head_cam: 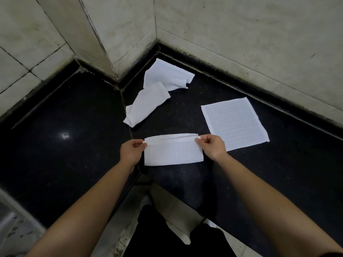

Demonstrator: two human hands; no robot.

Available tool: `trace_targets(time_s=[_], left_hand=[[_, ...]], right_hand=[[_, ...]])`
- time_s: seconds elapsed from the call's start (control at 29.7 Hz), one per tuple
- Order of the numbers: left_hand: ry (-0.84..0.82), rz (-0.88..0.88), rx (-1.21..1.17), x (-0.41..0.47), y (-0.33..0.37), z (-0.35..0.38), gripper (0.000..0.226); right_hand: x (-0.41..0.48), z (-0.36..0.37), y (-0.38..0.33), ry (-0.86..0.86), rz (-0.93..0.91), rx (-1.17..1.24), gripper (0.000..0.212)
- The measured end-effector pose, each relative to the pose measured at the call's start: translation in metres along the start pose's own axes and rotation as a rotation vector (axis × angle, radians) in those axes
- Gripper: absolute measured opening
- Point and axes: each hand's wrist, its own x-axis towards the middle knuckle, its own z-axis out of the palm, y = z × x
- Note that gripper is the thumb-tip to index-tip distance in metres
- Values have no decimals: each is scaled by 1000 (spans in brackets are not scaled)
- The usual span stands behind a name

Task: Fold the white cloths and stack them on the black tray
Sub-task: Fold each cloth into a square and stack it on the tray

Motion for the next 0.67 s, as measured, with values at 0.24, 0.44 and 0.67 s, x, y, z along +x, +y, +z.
trace_targets(time_s=[0.24,0.44,0.67], left_hand=[[51,84,132,28,4,14,21],[62,128,235,31,1,15,23],[66,813,796,9,-18,9,42]], right_hand=[[30,10,-6,44,5,-89,19],[33,15,-5,41,7,-158,24],[8,16,14,92,-849,-774,39]])
